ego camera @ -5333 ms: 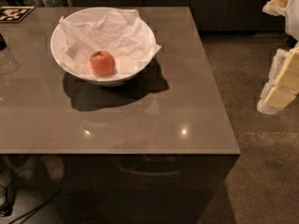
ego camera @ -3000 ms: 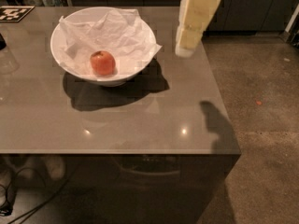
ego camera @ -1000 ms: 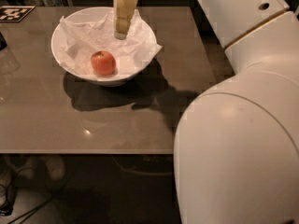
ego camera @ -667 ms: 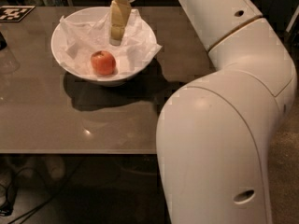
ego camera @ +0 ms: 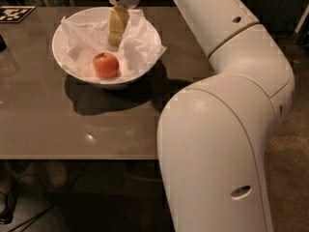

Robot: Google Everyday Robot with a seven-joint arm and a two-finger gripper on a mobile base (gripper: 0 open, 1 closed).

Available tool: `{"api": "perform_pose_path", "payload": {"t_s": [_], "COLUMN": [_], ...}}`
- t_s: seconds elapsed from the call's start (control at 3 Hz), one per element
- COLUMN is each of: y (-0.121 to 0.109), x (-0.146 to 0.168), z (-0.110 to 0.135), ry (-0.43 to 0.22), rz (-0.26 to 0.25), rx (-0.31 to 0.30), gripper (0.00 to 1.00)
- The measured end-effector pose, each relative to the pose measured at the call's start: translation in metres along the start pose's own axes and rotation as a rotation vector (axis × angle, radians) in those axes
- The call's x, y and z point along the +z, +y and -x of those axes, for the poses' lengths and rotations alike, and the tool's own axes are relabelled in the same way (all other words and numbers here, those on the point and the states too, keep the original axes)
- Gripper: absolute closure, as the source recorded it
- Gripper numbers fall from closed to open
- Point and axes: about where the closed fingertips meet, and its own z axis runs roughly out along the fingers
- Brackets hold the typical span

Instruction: Pick apple from white bowl

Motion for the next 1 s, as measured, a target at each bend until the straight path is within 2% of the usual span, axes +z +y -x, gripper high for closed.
{"api": "perform_pose_path", "payload": {"t_s": [0.33,1.0], "y": [0.002,0.02], "x": [0.029,0.065], "z": [-0.001,-0.009], "ry": [-0.025,-0.078], "rz": [0.04,0.102], "rx": [0.027,0.074], "gripper": [0.0,0.0]}}
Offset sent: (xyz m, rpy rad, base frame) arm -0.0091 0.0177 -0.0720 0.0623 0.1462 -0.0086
